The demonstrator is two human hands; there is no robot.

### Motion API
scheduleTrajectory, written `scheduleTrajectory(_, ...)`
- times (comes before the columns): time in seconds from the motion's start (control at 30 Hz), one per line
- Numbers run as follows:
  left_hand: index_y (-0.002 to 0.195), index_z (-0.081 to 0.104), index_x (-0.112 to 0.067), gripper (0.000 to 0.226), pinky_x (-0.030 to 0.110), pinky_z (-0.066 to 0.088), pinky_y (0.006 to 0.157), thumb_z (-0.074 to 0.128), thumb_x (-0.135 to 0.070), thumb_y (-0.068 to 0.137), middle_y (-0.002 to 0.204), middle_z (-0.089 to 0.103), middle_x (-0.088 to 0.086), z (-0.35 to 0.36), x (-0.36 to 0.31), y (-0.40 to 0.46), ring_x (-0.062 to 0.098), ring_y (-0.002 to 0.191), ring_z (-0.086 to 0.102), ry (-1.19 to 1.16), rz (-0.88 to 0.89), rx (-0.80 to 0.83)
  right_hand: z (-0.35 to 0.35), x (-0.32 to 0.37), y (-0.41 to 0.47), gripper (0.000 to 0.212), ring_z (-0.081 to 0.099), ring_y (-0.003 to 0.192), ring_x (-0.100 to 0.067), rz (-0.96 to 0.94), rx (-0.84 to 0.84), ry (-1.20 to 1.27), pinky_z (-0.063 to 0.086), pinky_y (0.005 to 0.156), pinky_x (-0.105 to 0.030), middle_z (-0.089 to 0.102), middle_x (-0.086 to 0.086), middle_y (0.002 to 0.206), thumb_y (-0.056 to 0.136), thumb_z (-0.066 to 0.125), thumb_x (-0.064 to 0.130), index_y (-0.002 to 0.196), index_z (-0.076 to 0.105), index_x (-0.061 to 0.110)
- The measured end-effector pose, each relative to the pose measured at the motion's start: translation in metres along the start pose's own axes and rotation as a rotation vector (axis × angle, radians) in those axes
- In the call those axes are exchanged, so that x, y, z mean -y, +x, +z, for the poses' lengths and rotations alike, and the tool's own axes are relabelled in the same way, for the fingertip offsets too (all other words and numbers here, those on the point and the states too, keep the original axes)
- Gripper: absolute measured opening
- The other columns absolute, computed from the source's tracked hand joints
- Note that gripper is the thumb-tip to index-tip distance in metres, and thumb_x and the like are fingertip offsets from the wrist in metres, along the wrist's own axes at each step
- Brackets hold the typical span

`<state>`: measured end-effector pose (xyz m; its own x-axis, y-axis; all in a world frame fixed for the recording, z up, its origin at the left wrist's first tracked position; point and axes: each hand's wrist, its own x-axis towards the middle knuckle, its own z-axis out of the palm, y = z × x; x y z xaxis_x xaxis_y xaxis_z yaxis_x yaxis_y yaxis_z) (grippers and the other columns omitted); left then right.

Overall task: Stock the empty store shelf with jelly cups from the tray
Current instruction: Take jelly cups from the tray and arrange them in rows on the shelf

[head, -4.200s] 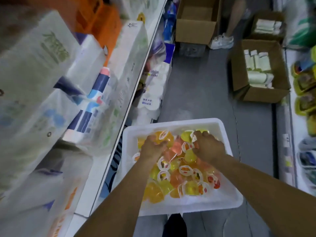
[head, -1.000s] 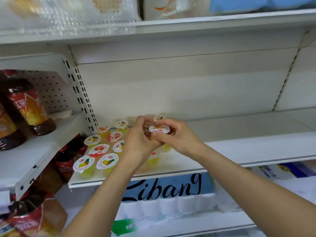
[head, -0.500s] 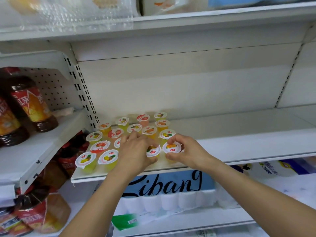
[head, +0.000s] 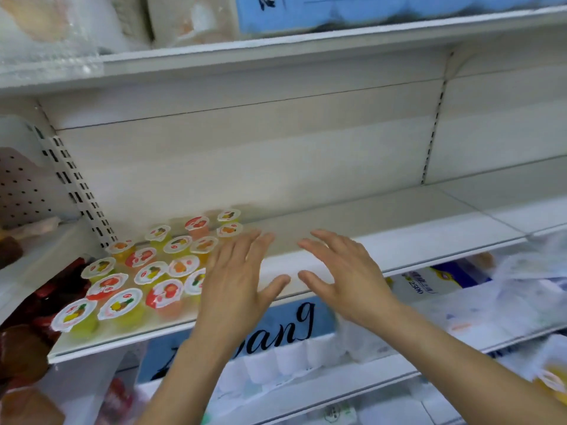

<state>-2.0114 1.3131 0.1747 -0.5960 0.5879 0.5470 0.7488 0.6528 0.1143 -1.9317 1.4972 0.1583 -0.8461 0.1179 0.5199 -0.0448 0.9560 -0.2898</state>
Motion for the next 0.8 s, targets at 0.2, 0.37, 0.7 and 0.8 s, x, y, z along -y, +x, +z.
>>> scheduleTrajectory(0.2, 0.137, 0.048, -0.025, 0.064, 0.040, 0.044, 0.097, 0.045, -0.062, 0.085, 0.140, 0.051, 0.003, 0.064, -0.132, 0.033, 0.026, 0.120, 0.052, -0.143, 0.179, 0.063, -0.073, -0.110, -0.096, 0.045, 0.052, 0.117, -0.019, 0.181, -0.207, -0.148, 0.048, 0.088, -0.039, 0.055, -0.001, 0.131, 0.088, 0.048, 0.042, 0.128, 0.051, 0.024)
scheduleTrajectory(0.37, 0.139, 0.043, -0.029, 0.066, 0.038, 0.048, 0.083, 0.041, -0.063, 0.083, 0.135, 0.052, -0.004, 0.117, -0.257, 0.051, 0.022, 0.111, 0.056, -0.256, 0.310, 0.152, -0.140, -0.197, -0.189, 0.043, 0.053, 0.107, -0.018, 0.376, -0.241, -0.293, 0.049, 0.075, -0.034, 0.057, 0.003, 0.122, 0.089, 0.046, 0.042, 0.126, 0.053, 0.023)
scheduleTrajectory(0.7, 0.139, 0.043, -0.026, 0.066, 0.039, 0.048, 0.086, 0.042, -0.063, 0.085, 0.133, 0.052, -0.002, 0.241, -0.463, 0.045, 0.024, 0.115, 0.053, -0.419, 0.595, 0.442, -0.211, -0.339, -0.363, 0.048, 0.048, 0.118, -0.024, 0.912, -0.018, -0.409, 0.042, 0.085, -0.037, 0.046, 0.001, 0.136, 0.094, 0.055, 0.036, 0.139, 0.043, 0.025)
scheduleTrajectory(0.8, 0.143, 0.037, -0.028, 0.061, 0.038, 0.044, 0.093, 0.048, -0.057, 0.090, 0.138, 0.047, -0.003, 0.282, -0.503, 0.048, 0.023, 0.122, 0.048, -0.433, 0.639, 0.571, -0.208, -0.373, -0.397, 0.049, 0.047, 0.123, -0.020, 1.088, 0.043, -0.350, 0.043, 0.086, -0.035, 0.046, 0.003, 0.138, 0.094, 0.053, 0.037, 0.141, 0.040, 0.027)
